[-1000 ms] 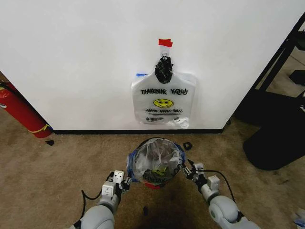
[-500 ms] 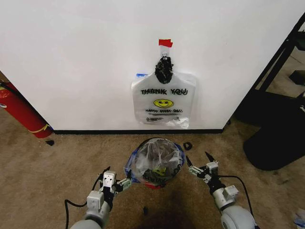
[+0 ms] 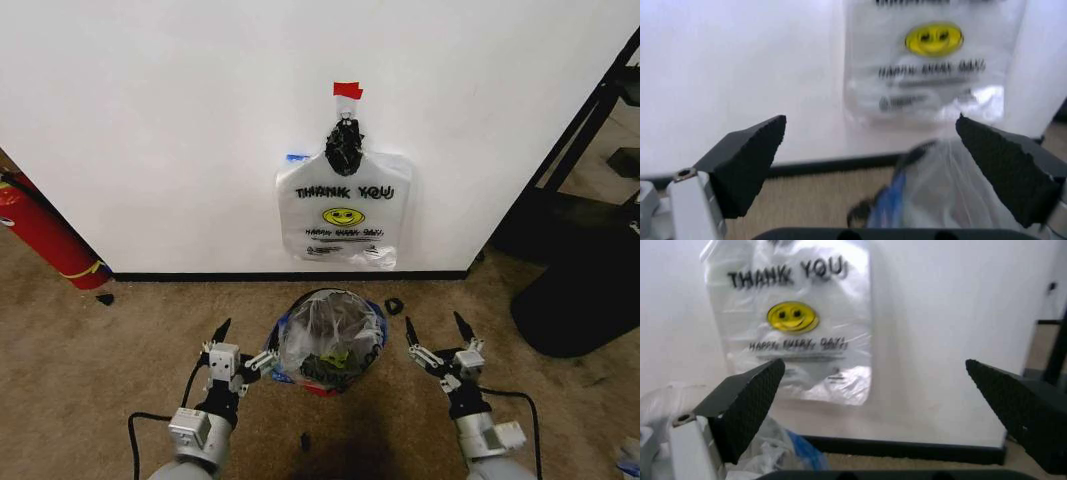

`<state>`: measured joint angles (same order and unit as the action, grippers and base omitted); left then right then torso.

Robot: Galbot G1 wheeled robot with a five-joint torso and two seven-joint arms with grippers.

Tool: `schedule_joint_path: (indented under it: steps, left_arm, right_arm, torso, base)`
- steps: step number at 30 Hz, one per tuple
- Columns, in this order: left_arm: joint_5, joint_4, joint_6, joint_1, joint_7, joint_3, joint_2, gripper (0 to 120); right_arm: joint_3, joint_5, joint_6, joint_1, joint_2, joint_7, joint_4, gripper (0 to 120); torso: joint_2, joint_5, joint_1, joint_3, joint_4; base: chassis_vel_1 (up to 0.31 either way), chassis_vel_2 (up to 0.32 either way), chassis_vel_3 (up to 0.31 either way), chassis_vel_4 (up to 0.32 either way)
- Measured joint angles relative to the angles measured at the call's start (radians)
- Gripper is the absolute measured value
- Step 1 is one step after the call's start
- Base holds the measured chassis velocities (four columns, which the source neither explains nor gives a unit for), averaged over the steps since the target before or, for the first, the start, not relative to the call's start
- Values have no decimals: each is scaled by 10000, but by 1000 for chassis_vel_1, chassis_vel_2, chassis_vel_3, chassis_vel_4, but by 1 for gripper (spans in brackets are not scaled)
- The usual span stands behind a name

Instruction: Pick up the garbage bag from the wall and place it over the trash bin.

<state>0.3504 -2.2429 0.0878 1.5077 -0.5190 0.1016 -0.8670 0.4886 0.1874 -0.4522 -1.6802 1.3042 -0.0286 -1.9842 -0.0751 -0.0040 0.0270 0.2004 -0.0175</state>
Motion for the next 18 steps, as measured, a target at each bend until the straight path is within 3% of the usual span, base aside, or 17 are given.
schedule_joint_path:
  steps: [9, 18]
  left_arm:
    - [892, 75, -293, -915, 292, 127, 482, 100]
    - [1840, 1133, -868, -2243, 1226, -406, 696, 100]
  right_arm:
    - [-47, -1188, -1092, -1155, 639, -108, -501, 100]
    - [-34, -820, -1351, -2157, 1020, -171, -1024, 100]
  torso:
    - [0, 1, 0, 0, 1]
    - [0, 1, 0, 1, 4]
  base:
    - [0, 0, 0, 0]
    - [0, 0, 0, 0]
